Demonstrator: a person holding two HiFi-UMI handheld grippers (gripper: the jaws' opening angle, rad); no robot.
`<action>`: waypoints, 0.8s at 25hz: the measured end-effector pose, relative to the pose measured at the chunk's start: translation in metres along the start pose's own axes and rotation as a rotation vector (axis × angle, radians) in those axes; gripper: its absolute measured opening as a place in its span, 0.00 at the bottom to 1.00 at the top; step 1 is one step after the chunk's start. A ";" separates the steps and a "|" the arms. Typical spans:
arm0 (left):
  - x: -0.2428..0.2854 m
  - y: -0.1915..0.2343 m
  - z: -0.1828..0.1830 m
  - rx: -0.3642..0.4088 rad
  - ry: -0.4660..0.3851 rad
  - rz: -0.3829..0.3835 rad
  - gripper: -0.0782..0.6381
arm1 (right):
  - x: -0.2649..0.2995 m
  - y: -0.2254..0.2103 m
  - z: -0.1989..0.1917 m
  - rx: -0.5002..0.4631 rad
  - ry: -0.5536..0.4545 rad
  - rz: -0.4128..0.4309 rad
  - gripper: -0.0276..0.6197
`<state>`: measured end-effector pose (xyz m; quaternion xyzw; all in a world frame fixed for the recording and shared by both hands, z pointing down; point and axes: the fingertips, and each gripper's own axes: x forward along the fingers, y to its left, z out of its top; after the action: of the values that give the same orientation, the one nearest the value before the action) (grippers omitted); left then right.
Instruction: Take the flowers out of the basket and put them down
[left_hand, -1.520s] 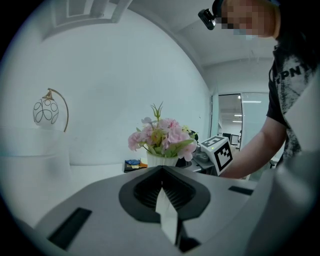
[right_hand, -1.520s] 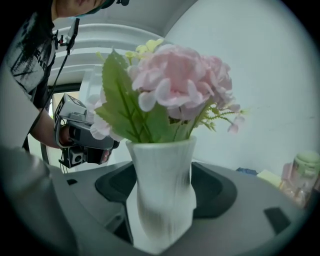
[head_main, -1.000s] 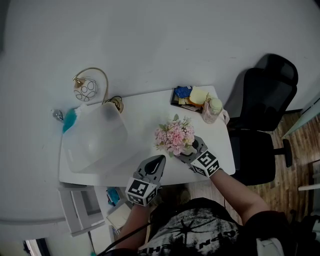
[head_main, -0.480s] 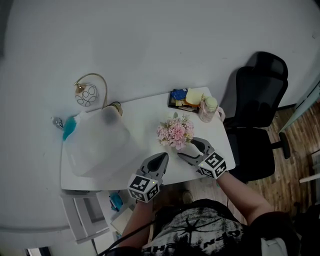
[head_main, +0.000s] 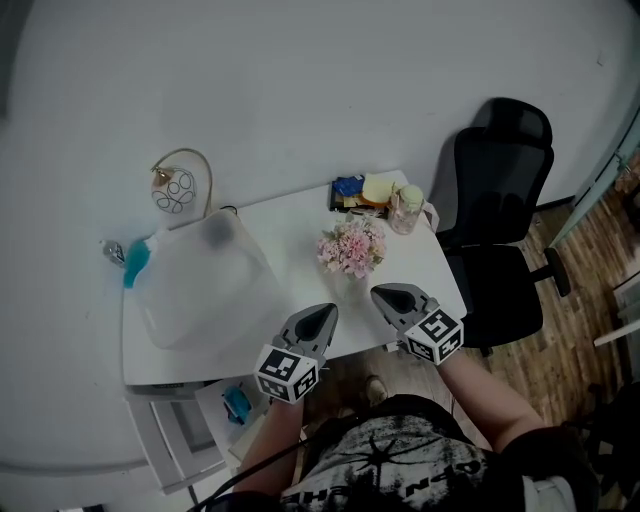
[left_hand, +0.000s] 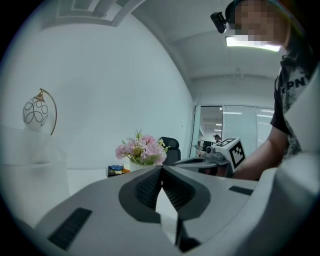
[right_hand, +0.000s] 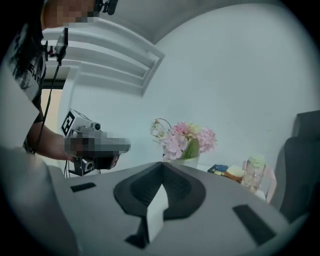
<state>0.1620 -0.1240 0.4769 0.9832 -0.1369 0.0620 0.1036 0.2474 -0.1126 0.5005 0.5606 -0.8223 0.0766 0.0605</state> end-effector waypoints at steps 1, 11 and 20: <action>-0.004 -0.001 0.001 0.005 -0.001 -0.005 0.13 | -0.002 0.006 0.002 -0.015 0.001 -0.003 0.07; -0.037 -0.013 -0.007 0.046 0.010 -0.045 0.13 | -0.016 0.056 0.010 -0.064 0.003 -0.008 0.07; -0.061 -0.016 -0.013 0.055 0.011 -0.057 0.13 | -0.016 0.081 0.007 -0.076 0.007 -0.019 0.07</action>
<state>0.1069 -0.0905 0.4778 0.9888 -0.1063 0.0683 0.0791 0.1777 -0.0699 0.4862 0.5656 -0.8189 0.0468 0.0855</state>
